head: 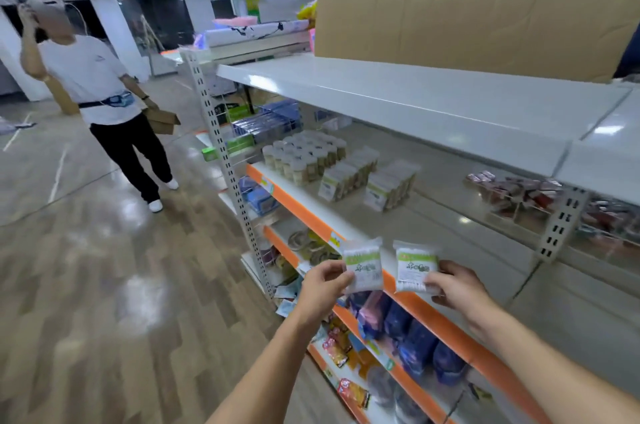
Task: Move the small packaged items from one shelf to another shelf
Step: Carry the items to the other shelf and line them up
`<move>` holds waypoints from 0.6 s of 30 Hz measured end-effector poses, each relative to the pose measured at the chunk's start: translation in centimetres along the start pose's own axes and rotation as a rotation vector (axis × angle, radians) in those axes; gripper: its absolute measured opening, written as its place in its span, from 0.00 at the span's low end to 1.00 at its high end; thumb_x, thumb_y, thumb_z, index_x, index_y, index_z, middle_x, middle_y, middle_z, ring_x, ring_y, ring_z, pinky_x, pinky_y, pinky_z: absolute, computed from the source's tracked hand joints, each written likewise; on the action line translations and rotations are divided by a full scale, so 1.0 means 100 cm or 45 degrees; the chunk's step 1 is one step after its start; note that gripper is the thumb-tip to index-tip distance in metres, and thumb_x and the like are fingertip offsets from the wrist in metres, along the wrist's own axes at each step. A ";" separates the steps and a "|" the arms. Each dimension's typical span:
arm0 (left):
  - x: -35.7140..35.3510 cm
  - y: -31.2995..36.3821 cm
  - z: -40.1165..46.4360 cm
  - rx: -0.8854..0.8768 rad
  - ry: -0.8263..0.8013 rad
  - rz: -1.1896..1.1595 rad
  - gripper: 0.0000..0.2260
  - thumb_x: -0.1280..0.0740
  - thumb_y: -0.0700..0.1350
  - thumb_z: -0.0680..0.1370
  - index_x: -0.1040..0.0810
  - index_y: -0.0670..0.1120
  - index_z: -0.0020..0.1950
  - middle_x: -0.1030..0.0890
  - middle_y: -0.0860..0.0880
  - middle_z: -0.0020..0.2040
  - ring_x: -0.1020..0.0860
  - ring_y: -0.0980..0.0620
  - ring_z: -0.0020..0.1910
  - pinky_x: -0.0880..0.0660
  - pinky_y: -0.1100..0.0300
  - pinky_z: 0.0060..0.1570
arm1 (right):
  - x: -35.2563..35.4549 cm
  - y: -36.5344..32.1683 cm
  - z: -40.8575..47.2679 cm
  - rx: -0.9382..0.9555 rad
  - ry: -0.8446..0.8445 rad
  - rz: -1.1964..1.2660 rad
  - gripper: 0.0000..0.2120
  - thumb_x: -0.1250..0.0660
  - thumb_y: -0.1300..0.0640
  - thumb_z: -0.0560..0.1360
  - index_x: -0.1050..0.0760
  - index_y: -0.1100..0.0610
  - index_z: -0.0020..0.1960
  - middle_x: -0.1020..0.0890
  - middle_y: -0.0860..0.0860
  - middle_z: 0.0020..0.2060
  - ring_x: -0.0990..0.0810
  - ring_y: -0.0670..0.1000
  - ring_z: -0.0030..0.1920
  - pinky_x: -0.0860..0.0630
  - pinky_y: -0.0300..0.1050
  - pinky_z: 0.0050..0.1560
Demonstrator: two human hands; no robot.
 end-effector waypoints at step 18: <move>0.054 0.010 0.157 -0.006 -0.089 0.084 0.04 0.30 0.42 0.78 0.18 0.45 0.51 0.19 0.53 0.40 0.25 0.61 0.31 0.28 0.67 0.34 | -0.074 -0.035 0.118 0.049 0.135 0.042 0.06 0.31 0.66 0.73 0.20 0.55 0.45 0.16 0.50 0.42 0.19 0.49 0.44 0.23 0.43 0.40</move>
Point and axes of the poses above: each hand's wrist, its own z-axis towards the middle knuckle, its own x-axis out of the back of the hand, y = z × x, the point moved 2 cm from there along z, towards the middle knuckle
